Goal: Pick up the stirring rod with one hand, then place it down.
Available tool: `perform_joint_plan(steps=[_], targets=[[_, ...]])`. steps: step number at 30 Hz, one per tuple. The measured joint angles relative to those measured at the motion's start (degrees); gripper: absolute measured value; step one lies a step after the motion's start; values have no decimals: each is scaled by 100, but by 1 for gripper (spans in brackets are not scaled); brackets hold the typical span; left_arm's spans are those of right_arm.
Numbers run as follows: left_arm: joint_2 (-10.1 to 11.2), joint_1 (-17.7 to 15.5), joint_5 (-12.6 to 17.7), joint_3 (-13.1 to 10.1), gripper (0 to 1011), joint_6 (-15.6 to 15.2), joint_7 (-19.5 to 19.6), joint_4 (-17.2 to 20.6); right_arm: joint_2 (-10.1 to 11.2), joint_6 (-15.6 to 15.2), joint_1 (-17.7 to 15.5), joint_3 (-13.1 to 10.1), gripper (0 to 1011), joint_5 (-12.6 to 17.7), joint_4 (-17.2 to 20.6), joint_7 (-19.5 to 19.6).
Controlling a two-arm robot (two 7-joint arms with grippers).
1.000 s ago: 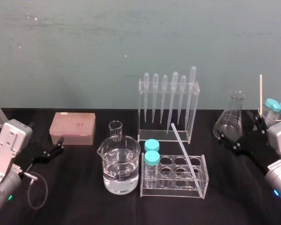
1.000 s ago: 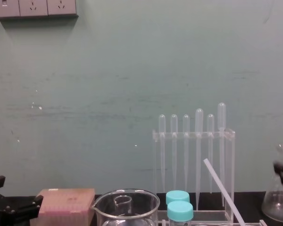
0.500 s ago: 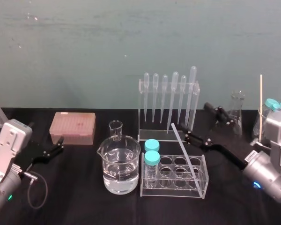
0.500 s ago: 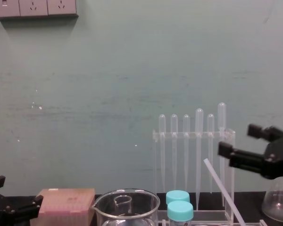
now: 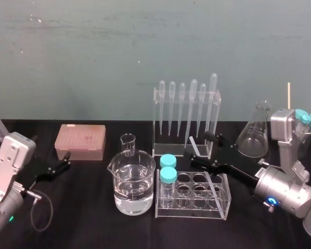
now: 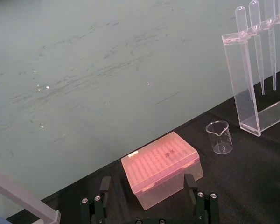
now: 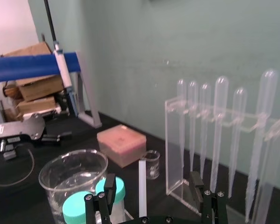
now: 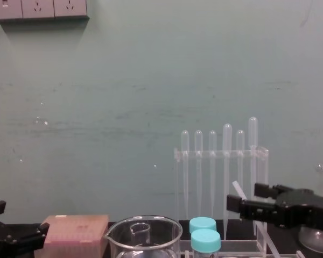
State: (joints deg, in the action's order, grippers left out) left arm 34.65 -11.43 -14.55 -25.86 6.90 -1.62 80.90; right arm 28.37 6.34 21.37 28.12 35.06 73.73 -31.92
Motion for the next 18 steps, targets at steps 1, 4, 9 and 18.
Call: perform_joint_plan(steps=[1,4,9,18], targets=[[0,0,0,0,1000,0,0,0,-26,-121,46,12,1003,9,-59,-48],[0,0,0,0,1000,0,0,0,-62,-260,97,26,1003,7,-129,-83],[0,0,0,0,1000,0,0,0,-150,-509,198,32,1003,-41,-264,-102],[0,0,0,0,1000,0,0,0,-145,-509,195,28,1003,-47,-265,-98]])
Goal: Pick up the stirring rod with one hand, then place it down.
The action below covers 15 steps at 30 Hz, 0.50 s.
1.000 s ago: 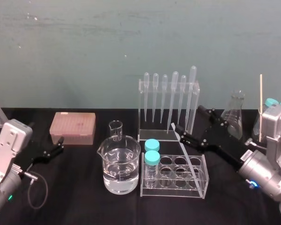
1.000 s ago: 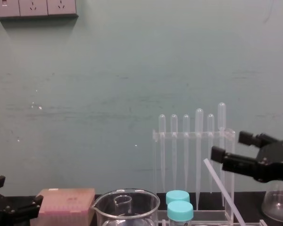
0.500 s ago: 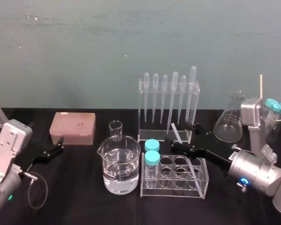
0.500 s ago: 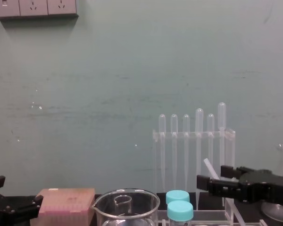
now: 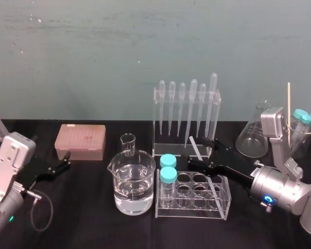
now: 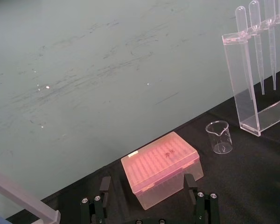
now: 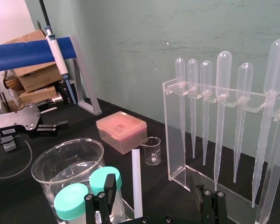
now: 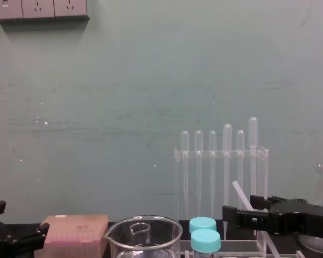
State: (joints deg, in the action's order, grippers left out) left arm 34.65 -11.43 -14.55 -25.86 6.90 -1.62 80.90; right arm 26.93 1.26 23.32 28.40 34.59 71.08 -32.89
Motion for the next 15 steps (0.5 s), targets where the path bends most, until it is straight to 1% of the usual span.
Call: perform_joint_plan(steps=[4,6,7,9,10,13,14,15], targets=[[0,0,0,0,1000,0,0,0,3,15,-5,-2,995,-1,7,1],[0,0,0,0,1000,0,0,0,5,19,-7,-2,969,-1,9,1],[0,0,0,0,1000,0,0,0,5,22,-8,-3,931,-1,11,2],[0,0,0,0,1000,0,0,0,6,26,-8,-4,908,-1,13,2],[0,0,0,0,1000,0,0,0,7,28,-9,-5,853,-1,13,2],[0,0,0,0,1000,0,0,0,8,31,-11,-6,801,-1,14,2],[0,0,0,0,1000,0,0,0,9,32,-11,-6,747,-1,15,2],[0,0,0,0,1000,0,0,0,9,33,-12,-6,735,-1,15,2]])
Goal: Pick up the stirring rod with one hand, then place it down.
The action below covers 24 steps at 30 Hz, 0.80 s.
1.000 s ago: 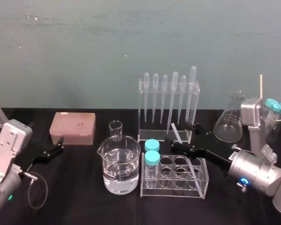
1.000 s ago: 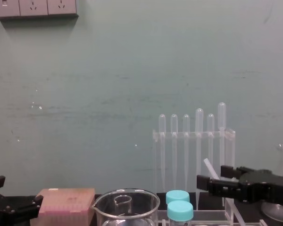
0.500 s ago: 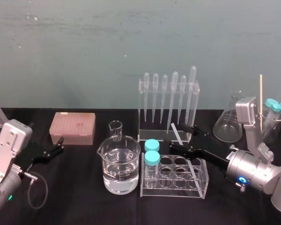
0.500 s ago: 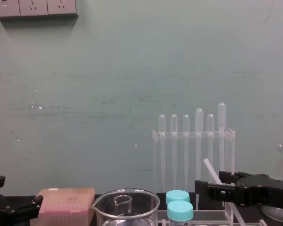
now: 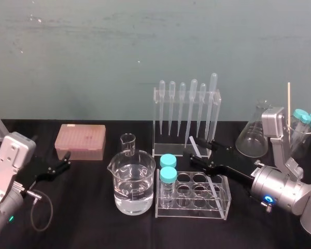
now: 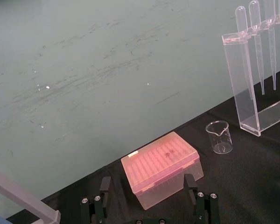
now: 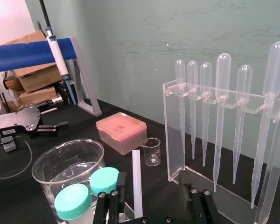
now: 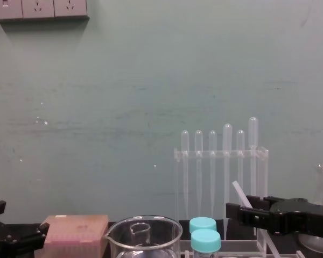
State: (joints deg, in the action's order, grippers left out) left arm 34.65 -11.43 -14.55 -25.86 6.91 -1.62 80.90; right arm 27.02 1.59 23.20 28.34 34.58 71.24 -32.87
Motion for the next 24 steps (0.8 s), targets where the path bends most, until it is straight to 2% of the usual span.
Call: perform_joint_plan(steps=[4,5,9,18,20,24], targets=[[0,0,0,0,1000,0,0,0,3,2,-2,0,595,0,2,0],[0,0,0,0,1000,0,0,0,3,2,-2,0,595,0,2,0],[0,0,0,0,1000,0,0,0,5,4,-5,0,425,0,5,1],[0,0,0,0,1000,0,0,0,5,8,-6,0,147,0,8,2],[0,0,0,0,1000,0,0,0,5,9,-6,0,94,0,8,2],[0,0,0,0,1000,0,0,0,5,11,-6,0,70,0,8,2]])
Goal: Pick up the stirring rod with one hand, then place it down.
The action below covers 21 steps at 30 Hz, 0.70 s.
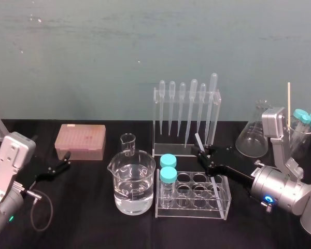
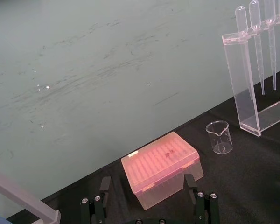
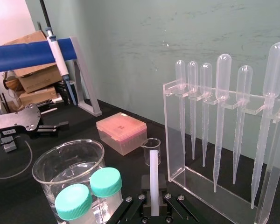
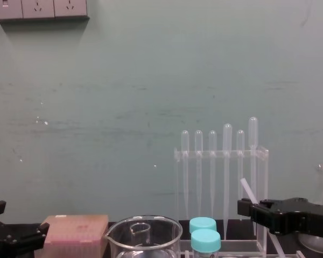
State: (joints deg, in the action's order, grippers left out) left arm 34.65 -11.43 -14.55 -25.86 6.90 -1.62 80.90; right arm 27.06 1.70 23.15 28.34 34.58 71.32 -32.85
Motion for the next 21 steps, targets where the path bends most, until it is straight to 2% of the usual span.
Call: perform_joint_plan(steps=[6,11,12,13,15,19,21], targets=[[0,0,0,0,1000,0,0,0,-9,51,-26,-36,70,-39,17,22],[0,0,0,0,1000,0,0,0,-75,304,-110,-223,70,-41,156,67],[0,0,0,0,1000,0,0,0,-141,505,-152,-376,70,59,254,39],[0,0,0,0,1000,0,0,0,-141,505,-152,-376,70,59,254,39],[0,0,0,0,1000,0,0,0,-252,758,-176,-580,70,225,403,-46],[0,0,0,0,1000,0,0,0,-362,1012,-185,-741,70,327,534,-129],[0,0,0,0,1000,0,0,0,-448,1352,-205,-836,70,327,587,-204]])
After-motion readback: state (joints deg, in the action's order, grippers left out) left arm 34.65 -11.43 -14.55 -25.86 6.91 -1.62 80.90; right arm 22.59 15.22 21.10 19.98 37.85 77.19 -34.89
